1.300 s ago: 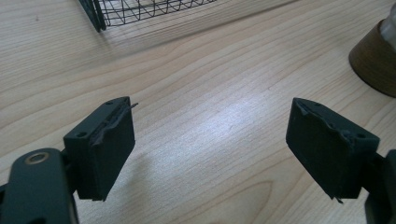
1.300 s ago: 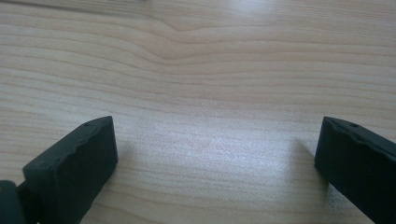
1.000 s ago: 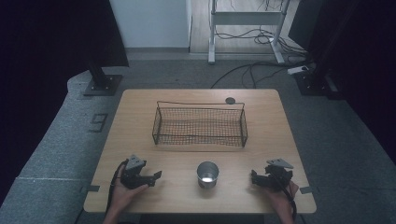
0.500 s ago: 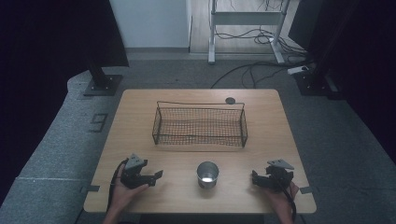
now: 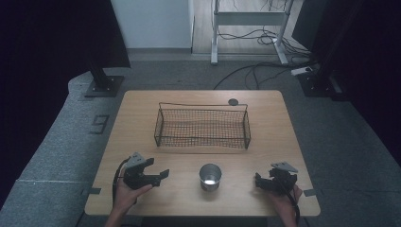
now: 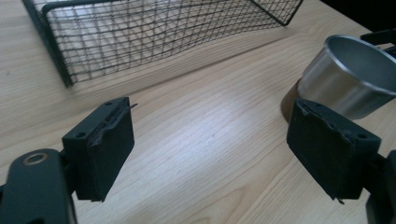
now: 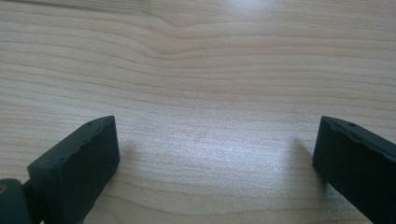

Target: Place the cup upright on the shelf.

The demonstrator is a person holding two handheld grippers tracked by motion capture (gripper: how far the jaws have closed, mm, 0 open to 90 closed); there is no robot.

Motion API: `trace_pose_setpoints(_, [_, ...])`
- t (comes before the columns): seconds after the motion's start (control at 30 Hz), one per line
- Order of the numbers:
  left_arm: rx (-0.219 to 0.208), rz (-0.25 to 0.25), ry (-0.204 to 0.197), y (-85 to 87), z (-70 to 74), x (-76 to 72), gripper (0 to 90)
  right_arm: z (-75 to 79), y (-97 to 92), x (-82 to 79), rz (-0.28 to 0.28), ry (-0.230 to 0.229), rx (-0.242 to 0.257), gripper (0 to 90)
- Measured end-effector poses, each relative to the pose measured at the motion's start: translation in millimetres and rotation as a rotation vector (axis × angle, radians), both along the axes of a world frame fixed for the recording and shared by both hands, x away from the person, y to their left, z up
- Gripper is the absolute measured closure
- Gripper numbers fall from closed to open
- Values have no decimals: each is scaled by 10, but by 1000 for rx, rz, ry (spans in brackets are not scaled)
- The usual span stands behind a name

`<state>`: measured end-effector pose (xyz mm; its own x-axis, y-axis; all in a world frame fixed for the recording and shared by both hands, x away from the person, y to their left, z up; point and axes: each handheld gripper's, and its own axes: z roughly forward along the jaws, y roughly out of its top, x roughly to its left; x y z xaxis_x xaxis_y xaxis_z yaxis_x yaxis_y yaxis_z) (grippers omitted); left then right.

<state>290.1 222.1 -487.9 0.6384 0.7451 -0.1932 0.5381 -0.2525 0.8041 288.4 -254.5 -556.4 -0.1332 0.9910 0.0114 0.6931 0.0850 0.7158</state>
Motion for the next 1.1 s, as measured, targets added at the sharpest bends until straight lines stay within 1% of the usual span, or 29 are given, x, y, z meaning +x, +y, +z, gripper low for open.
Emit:
trace_pose_setpoints(0.1, [15, -32, -1, -94, 19, -1, 150, 0, 1, -8, -1, 0, 1, 7])
trace_pose_setpoints(0.17, [17, -55, -1, -154, 33, -2, 149, 0, 0, -12, -1, -1, 0, 7])
trace_pose_setpoints(0.27, [8, -75, 4, -219, 66, 1, 147, 1, 0, -13, -1, -1, 0, 7])
trace_pose_setpoints(0.3, [-9, -88, 7, -250, 94, -2, 148, 0, 0, -13, -1, -1, 1, 8])
trace_pose_setpoints(0.33, [-9, -88, 7, -250, 94, -2, 147, 0, 0, -13, -1, -1, 1, 8])
trace_pose_setpoints(0.53, [-20, -128, 4, -369, 167, -1, 147, 1, 1, -16, -2, -1, 1, 8])
trace_pose_setpoints(0.9, [-14, -148, -3, -516, 194, -5, 144, 1, 1, -17, -2, -1, 1, 8])
trace_pose_setpoints(1.0, [-16, -161, -12, -568, 186, -15, 144, 1, 0, -17, -1, -1, 1, 8])
trace_pose_setpoints(1.1, [-4, -178, -15, -648, 160, -26, 144, 0, 1, -17, -2, -1, 1, 8])
